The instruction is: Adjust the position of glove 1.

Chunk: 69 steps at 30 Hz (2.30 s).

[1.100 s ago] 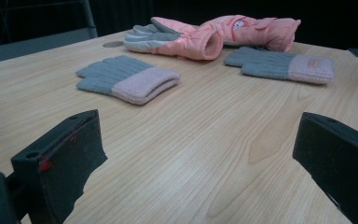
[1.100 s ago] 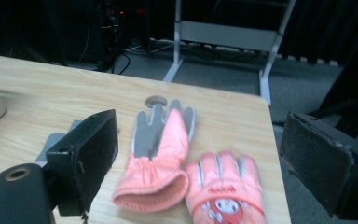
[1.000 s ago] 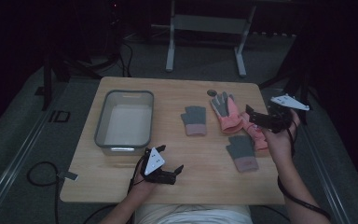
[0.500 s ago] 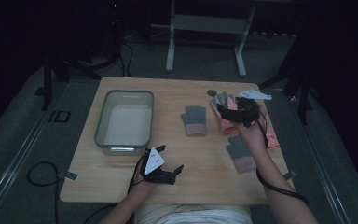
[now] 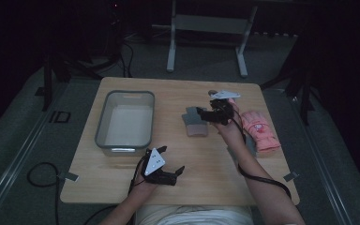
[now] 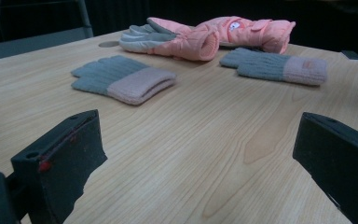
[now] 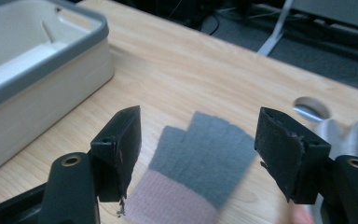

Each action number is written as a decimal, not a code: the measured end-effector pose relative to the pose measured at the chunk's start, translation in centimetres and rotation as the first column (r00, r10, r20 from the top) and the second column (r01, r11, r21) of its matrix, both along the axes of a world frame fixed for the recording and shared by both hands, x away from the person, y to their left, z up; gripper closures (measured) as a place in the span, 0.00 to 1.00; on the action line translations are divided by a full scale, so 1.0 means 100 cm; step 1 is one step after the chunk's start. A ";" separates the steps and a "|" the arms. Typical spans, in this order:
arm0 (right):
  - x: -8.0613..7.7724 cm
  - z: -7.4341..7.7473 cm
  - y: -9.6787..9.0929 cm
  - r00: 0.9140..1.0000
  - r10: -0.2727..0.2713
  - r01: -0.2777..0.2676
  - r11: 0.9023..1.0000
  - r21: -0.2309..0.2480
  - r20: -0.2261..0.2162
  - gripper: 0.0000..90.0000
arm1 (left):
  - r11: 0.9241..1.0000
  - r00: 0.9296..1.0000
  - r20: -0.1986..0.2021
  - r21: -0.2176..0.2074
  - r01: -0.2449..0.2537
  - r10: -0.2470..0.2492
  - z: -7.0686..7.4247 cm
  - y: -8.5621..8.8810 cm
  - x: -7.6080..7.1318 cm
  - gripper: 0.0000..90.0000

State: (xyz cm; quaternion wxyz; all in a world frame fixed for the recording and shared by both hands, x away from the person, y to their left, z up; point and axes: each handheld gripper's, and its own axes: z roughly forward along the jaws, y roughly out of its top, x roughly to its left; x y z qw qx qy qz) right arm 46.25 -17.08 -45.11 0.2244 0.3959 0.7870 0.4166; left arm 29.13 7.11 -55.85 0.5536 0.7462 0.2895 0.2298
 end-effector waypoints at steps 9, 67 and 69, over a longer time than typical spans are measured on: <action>0.024 -0.030 0.014 0.999 0.011 -0.013 0.999 -0.049 -0.042 0.43 | 1.000 1.000 0.001 -0.002 -0.005 0.005 0.000 0.000 0.000 0.01; -0.062 0.016 0.008 0.993 -0.061 0.061 0.998 0.000 -0.103 0.96 | 1.000 1.000 -0.003 -0.006 -0.006 0.006 0.000 0.000 0.000 0.01; -0.074 0.013 0.006 0.993 -0.063 0.063 0.998 -0.001 -0.103 0.96 | 1.000 1.000 -0.005 -0.006 -0.009 0.009 0.000 0.000 0.000 0.01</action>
